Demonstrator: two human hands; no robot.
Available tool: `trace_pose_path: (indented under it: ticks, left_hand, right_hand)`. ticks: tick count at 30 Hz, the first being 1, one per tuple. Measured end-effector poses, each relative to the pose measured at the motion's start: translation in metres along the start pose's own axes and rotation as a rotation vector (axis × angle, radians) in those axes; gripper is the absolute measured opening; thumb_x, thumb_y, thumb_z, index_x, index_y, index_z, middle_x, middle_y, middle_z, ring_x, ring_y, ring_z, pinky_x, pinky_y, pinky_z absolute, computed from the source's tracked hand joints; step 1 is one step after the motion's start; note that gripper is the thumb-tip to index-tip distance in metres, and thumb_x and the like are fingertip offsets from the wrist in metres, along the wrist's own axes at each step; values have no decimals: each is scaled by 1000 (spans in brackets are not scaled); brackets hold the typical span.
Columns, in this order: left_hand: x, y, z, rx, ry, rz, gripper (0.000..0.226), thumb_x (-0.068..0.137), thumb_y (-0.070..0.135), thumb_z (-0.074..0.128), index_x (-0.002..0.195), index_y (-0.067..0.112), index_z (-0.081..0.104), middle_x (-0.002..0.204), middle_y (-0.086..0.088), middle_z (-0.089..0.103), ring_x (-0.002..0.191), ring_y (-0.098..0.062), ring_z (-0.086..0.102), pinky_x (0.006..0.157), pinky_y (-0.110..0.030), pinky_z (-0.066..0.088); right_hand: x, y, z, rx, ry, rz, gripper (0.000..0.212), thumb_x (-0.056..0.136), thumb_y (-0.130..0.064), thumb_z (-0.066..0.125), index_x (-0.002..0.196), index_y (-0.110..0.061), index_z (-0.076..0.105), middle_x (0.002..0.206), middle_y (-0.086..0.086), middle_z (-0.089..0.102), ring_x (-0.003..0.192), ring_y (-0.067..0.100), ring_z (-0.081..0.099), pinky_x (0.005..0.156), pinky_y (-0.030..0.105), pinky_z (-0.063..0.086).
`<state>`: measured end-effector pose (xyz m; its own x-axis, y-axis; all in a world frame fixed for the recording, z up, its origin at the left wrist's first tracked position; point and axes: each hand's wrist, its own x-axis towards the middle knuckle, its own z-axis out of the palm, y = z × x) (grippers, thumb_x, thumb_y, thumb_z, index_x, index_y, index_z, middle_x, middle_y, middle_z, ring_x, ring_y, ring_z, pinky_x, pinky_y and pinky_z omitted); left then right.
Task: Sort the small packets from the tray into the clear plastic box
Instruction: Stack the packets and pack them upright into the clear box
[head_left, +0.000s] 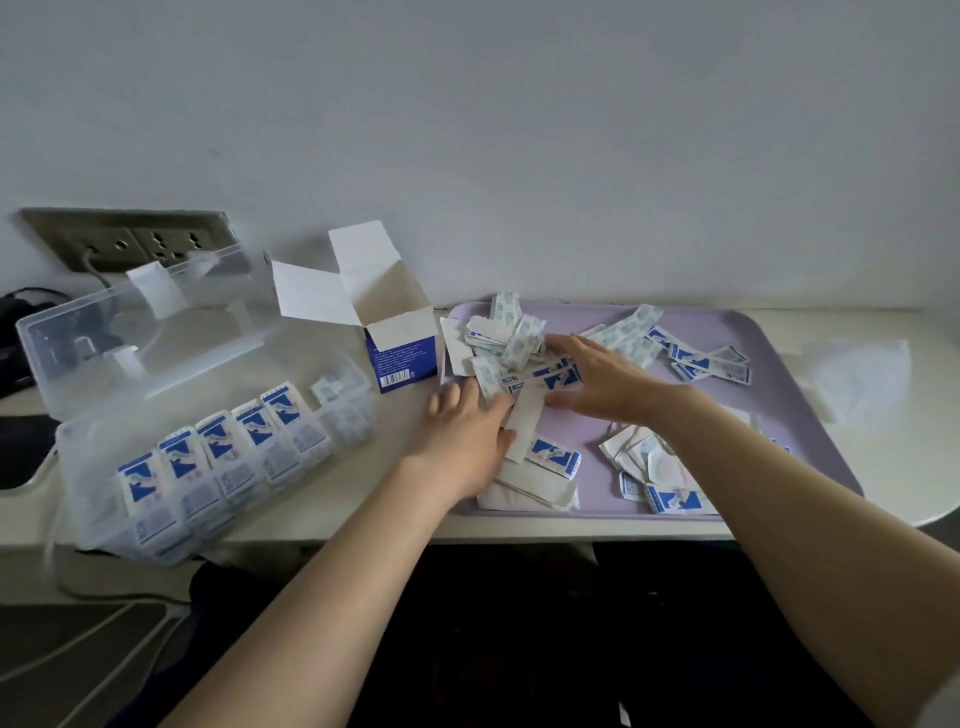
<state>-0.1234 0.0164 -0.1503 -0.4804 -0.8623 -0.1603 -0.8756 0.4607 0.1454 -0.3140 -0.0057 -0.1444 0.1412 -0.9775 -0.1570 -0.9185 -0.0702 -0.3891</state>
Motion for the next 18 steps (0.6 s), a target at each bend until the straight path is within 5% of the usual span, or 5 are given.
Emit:
trace_pose_path:
  ticks: [10,18]
  left_hand:
    - [-2,4,-2,3,-18,3,49,98,43,37,143,26,29,144,-10,31,137,-31,22,114,-45,16]
    - [-6,19,-2,38,65,-101,64,89,60,43,132,12,41,136,-9,41,129,-27,35,106,-42,26]
  right_hand:
    - [0,-12,2,-111,4,43,57,88,-37,60,135,-13,39,132,5,50,124,22,36,102,33,32]
    - [-6,-27,8,5,-33,162,34,90,-29,59,114,-6,53,110,12,60,92,25,53,76,30,43]
